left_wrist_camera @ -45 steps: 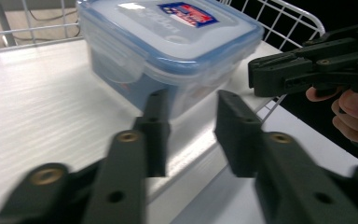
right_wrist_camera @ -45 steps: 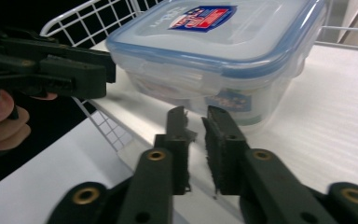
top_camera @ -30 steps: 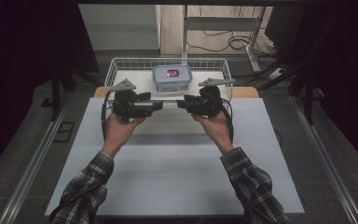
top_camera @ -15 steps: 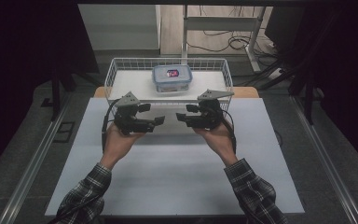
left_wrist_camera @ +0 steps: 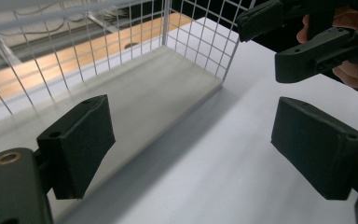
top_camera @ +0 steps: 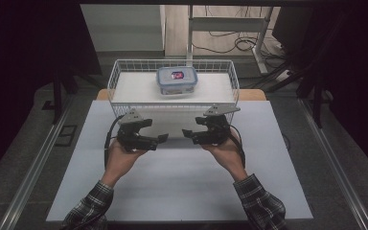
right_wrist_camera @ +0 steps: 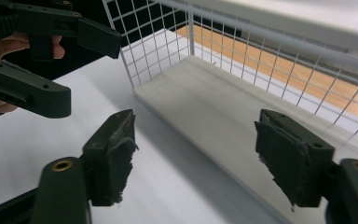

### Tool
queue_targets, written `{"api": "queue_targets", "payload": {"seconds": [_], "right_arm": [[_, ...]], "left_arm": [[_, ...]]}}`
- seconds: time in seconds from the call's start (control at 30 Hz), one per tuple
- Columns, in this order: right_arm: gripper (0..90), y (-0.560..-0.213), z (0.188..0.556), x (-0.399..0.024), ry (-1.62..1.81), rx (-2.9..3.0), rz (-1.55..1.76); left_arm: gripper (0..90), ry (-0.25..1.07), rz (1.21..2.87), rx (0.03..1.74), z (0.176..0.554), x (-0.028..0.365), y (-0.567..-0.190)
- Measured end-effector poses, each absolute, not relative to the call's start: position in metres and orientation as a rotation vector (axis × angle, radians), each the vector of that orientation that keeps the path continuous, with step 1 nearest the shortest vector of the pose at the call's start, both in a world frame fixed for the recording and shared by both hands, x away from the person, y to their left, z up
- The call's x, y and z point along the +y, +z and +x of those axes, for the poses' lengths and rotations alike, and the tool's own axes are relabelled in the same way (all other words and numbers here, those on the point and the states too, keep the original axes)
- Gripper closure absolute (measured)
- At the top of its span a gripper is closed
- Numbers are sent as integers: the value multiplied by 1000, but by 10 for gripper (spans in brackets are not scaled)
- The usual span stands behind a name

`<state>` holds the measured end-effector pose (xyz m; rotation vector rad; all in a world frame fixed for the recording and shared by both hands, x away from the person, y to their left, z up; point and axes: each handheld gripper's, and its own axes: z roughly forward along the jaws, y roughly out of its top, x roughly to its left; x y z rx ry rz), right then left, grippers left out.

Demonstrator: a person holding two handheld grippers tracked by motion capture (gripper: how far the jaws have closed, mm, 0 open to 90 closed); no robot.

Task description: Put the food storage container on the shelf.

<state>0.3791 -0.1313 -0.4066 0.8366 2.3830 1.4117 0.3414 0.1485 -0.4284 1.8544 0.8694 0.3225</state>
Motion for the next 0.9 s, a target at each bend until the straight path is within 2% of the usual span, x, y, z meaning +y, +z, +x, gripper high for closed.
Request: {"api": "queue_targets", "payload": {"seconds": [0.57, 0.9], "right_arm": [[75, -442, 372, -139, 1326, 2407, 834], [34, -451, 359, -144, 1294, 2408, 807]], "left_arm": [[80, 273, 1839, 895, 326, 154, -467], [43, 298, 1881, 868, 315, 145, -478]]}}
